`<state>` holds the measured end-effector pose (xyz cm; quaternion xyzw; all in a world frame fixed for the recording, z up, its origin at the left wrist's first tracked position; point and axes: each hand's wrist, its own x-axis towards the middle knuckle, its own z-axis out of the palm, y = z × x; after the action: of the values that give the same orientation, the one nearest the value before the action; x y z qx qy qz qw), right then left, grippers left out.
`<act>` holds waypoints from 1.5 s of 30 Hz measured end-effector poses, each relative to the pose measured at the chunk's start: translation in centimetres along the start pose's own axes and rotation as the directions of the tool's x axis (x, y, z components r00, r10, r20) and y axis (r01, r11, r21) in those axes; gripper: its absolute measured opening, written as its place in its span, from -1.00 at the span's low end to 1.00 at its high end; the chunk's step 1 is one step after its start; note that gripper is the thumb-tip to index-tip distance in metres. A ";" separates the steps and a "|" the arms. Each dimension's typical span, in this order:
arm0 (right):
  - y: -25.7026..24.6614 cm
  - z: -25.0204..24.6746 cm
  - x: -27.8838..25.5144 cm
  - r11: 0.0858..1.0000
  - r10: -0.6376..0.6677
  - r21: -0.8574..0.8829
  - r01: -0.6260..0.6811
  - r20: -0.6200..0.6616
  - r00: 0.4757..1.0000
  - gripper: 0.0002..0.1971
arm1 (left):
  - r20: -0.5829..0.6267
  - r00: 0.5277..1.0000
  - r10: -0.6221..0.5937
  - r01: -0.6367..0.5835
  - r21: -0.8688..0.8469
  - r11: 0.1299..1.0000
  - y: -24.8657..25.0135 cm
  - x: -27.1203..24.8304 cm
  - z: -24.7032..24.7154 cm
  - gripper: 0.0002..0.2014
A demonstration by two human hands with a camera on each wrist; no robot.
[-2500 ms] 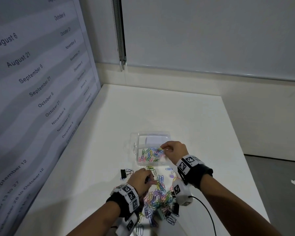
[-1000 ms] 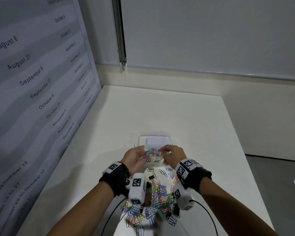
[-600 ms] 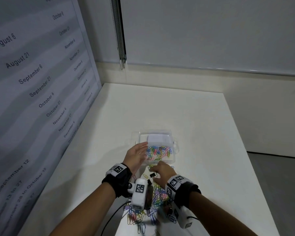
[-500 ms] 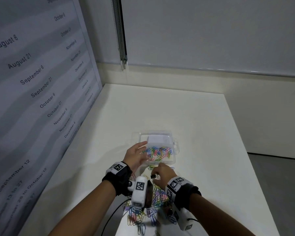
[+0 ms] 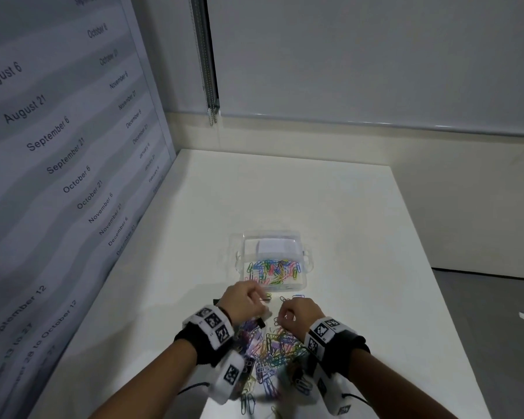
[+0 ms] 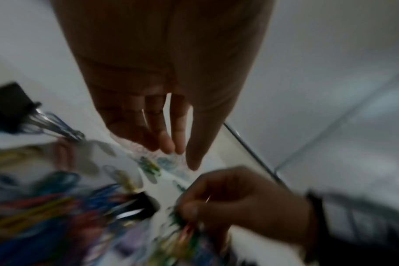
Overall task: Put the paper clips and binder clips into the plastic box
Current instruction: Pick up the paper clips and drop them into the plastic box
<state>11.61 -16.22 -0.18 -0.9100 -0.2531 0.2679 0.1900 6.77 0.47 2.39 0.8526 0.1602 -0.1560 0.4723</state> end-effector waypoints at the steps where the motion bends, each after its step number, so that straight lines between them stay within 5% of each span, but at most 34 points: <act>1: 0.2 -0.1 -0.1 1.000 0.007 0.013 -0.007 0.006 1.000 -0.80 | 0.051 0.999 -0.004 -0.003 0.131 0.991 -0.5 -0.4 0.3 -0.80; 4: 0.4 -0.2 -0.4 1.000 0.000 0.015 -0.001 0.062 0.998 -0.75 | 0.124 0.992 0.003 -0.052 0.399 0.915 -1.9 -0.8 1.5 -0.66; 7: 0.4 -0.3 -0.8 1.000 -0.009 0.018 0.008 0.059 0.998 -0.87 | 0.101 0.995 0.017 -0.060 0.448 0.892 -2.3 -0.9 2.5 -0.67; 11: 1.2 -0.2 -1.3 0.998 -0.013 0.055 0.013 0.009 1.000 -0.62 | 0.080 0.996 0.051 -0.081 0.446 0.891 -1.9 -1.1 3.1 -0.76; 17: 2.0 -1.1 -1.7 0.971 0.022 0.238 0.006 -0.115 0.993 -0.62 | 0.046 0.996 0.074 -0.085 0.324 0.942 -1.7 -1.2 3.4 -0.67; 24: 4.1 -2.0 -2.1 0.894 0.158 0.445 -0.055 -0.197 0.968 -0.71 | -0.074 0.997 0.015 -0.011 0.061 0.998 -2.0 -1.3 3.2 -0.84; 28: 5.9 -2.5 -2.6 0.912 0.233 0.389 -0.131 -0.229 0.945 -0.72 | -0.107 0.994 -0.002 -0.008 -0.095 0.995 -2.4 -1.3 2.7 -0.78; 32: 7.0 -2.6 -3.1 0.952 0.250 0.231 -0.200 -0.211 0.945 -0.94 | -0.133 0.990 -0.054 0.023 -0.226 0.974 -2.8 -1.2 2.2 -0.80; 34: 7.1 -2.5 -3.0 0.969 0.215 0.165 -0.183 -0.199 0.956 -0.87 | -0.156 0.985 -0.076 0.036 -0.246 0.969 -3.1 -1.4 1.8 -0.81; 45: 0.4 -0.9 0.0 0.996 -0.071 -0.058 0.071 0.003 0.997 -0.54 | -0.312 0.950 -0.016 0.081 0.196 0.977 -4.8 -1.5 -1.6 -0.81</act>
<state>12.26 -16.72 0.28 -0.9053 -0.2932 0.2541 0.1728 3.53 4.05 0.17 0.9066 0.2361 -0.0482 0.3465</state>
